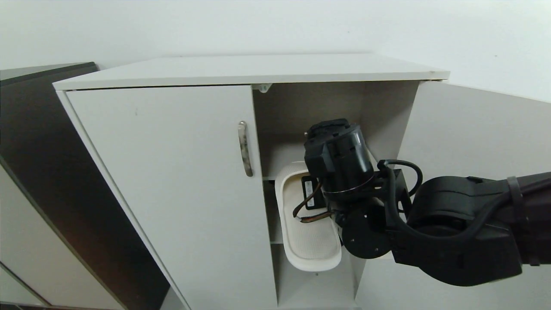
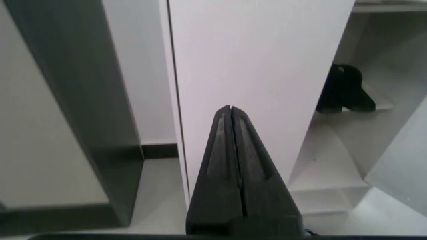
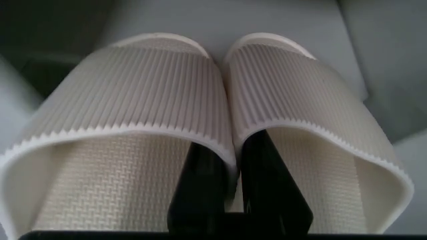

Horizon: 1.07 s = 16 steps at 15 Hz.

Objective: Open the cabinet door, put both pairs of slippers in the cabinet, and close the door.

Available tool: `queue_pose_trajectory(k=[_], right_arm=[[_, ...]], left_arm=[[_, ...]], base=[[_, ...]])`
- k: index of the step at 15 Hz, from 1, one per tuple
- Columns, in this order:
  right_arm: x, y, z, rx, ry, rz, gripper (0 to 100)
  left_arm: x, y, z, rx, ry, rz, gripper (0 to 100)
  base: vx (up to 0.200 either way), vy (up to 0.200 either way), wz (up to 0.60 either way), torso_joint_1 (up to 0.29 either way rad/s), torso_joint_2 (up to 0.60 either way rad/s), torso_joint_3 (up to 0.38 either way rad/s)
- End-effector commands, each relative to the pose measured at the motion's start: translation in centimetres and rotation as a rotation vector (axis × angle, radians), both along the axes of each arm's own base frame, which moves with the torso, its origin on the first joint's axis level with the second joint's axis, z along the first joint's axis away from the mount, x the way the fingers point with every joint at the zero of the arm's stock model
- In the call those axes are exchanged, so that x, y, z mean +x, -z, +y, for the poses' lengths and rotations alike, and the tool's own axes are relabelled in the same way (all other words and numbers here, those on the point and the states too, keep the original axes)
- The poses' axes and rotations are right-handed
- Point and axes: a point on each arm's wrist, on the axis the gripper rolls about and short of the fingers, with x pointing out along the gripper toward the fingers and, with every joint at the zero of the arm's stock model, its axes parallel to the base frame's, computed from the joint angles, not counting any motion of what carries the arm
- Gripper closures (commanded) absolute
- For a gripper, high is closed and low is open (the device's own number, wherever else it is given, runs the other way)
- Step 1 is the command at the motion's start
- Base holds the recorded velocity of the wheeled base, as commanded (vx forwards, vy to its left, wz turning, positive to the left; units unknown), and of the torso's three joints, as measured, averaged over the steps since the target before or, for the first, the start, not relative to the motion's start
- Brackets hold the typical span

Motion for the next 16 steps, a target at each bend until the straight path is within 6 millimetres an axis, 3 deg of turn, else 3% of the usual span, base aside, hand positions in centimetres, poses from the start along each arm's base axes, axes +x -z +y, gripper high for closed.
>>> queue_pose_trajectory(k=[1, 4, 10, 16], right_arm=[[0.2, 0.1, 0.0, 0.004, 0.004, -0.003, 100], [0.9, 1.0, 0.5, 0.011, 0.014, -0.009, 100], [1.4, 0.7, 0.6, 0.042, 0.014, -0.034, 100], [5.7, 0.7, 0.7, 0.069, 0.022, -0.045, 100]], left_arm=[[0.0, 0.0, 0.0, 0.000, 0.000, 0.000, 100], [0.0, 0.0, 0.0, 0.000, 0.000, 0.001, 100], [0.0, 0.0, 0.0, 0.000, 0.000, 0.000, 100], [0.0, 0.0, 0.0, 0.001, 0.000, 0.000, 100]], base=[[0.200, 0.000, 0.00, 0.002, 0.00, 0.007], [0.200, 0.000, 0.00, 0.002, 0.01, 0.004], [0.000, 0.000, 0.00, 0.000, 0.00, 0.000], [0.000, 0.000, 0.00, 0.000, 0.00, 0.000]])
